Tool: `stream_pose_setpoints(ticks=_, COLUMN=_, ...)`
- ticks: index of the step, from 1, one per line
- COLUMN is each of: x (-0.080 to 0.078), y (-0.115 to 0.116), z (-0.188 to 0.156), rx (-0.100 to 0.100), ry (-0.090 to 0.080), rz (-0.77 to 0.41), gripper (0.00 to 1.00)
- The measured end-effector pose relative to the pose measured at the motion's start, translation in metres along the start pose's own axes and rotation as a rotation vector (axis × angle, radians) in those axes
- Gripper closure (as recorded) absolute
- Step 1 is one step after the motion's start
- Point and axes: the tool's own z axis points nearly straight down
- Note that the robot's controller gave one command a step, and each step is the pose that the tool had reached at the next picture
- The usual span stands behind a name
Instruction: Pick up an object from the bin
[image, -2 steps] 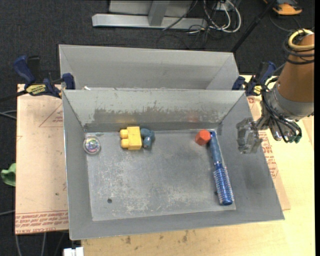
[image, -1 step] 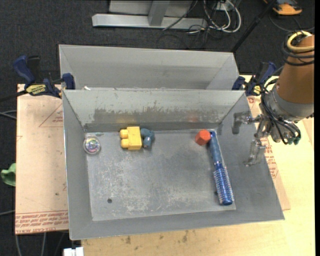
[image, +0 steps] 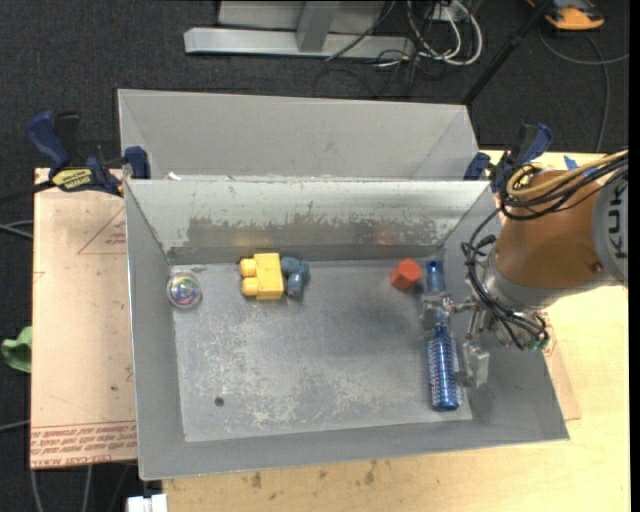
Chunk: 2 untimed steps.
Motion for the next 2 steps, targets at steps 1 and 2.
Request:
stream_pose_setpoints(ticks=1, x=0.0116, y=0.0067, z=0.0351, rx=0.003, ry=-0.004, rz=-0.444, gripper=0.00)
stream_pose_setpoints(ticks=2, x=0.0104, y=0.0080, z=0.0343, rx=0.002, ry=-0.006, rz=-0.447, gripper=1.00)
